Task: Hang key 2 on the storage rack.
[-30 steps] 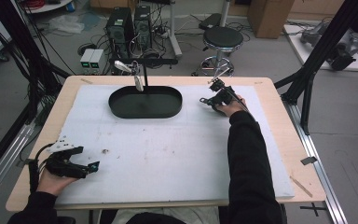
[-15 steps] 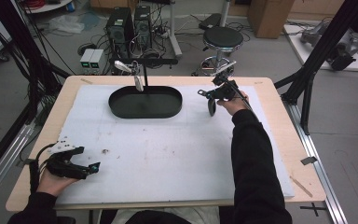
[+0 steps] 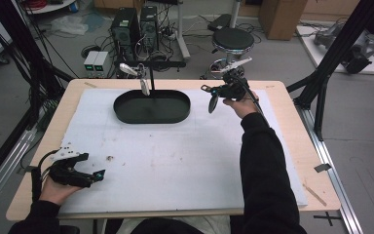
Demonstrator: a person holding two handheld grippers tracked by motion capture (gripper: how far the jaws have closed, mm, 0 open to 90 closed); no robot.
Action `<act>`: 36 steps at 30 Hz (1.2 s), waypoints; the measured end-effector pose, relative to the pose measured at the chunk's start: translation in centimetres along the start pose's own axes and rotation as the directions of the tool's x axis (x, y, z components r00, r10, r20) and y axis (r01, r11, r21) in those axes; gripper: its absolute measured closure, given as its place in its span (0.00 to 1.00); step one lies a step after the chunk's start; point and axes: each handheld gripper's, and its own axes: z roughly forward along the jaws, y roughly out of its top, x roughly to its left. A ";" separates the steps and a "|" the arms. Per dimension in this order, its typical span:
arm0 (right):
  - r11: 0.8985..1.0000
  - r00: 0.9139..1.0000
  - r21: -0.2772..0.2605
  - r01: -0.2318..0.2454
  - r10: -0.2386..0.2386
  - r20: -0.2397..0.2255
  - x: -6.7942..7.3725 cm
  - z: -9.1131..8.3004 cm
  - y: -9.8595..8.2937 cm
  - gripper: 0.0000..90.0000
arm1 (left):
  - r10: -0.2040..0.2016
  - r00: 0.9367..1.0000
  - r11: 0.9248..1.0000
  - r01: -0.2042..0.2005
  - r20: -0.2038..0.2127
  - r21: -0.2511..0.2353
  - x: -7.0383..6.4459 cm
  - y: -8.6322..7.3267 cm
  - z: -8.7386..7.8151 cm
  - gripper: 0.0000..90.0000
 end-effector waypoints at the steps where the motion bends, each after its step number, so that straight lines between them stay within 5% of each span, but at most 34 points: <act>1: 1.000 1.000 -0.009 0.005 -0.005 -0.002 0.1 -0.1 0.3 0.96 | -0.001 1.000 1.000 0.001 0.002 -0.004 0.0 0.0 -0.1 0.02; 22: 0.998 0.999 -0.059 0.034 -0.036 -0.037 3.1 1.1 4.9 0.96 | 0.006 1.000 1.000 -0.006 0.010 -0.005 -0.1 0.0 0.0 0.02; 36: 0.994 0.999 -0.094 0.048 -0.050 -0.014 4.1 1.1 7.7 0.96 | 0.013 1.000 1.000 -0.013 0.014 -0.007 -0.1 -0.1 0.0 0.02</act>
